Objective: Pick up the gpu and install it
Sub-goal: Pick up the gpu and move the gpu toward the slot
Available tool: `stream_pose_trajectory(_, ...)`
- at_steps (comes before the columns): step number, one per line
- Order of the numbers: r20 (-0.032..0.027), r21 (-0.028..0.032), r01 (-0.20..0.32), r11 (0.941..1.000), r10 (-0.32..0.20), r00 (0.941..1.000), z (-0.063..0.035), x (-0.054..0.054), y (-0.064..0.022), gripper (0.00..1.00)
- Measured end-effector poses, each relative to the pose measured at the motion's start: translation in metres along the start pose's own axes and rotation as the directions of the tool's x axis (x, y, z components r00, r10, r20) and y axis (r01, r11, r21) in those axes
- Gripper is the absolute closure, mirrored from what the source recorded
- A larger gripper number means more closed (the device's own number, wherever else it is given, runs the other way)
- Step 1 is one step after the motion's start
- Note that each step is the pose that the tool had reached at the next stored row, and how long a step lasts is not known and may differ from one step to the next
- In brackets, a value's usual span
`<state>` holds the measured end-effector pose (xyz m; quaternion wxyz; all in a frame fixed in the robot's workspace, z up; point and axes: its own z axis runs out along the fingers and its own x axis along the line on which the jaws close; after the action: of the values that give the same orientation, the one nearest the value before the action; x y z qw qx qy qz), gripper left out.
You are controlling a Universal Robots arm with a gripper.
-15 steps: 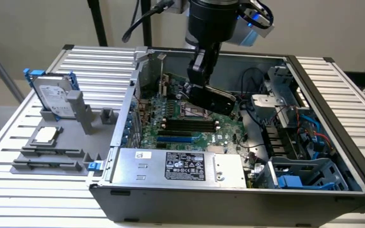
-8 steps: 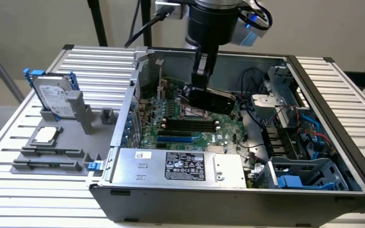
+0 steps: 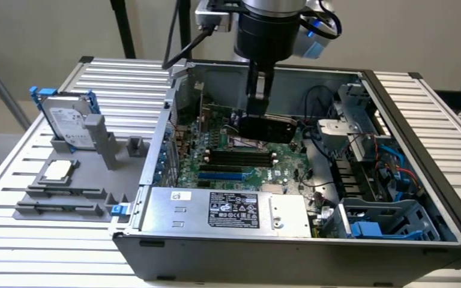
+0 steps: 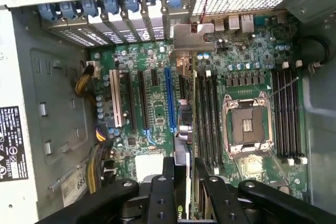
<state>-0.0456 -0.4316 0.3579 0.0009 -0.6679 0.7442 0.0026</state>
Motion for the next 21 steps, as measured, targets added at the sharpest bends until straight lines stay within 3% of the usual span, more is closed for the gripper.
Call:
stream_pose_trajectory(4,0.0008,0.0097,0.031,0.9995,-0.031,0.9995,0.0024,0.0,0.0027,0.74)
stream_pose_trajectory(9,0.0021,0.0261,0.034,0.9991,-0.034,0.9994,0.0068,0.003,0.0148,0.74)
stream_pose_trajectory(21,0.0021,0.0266,0.039,0.9989,-0.039,0.9992,0.0259,0.014,0.0318,0.74)
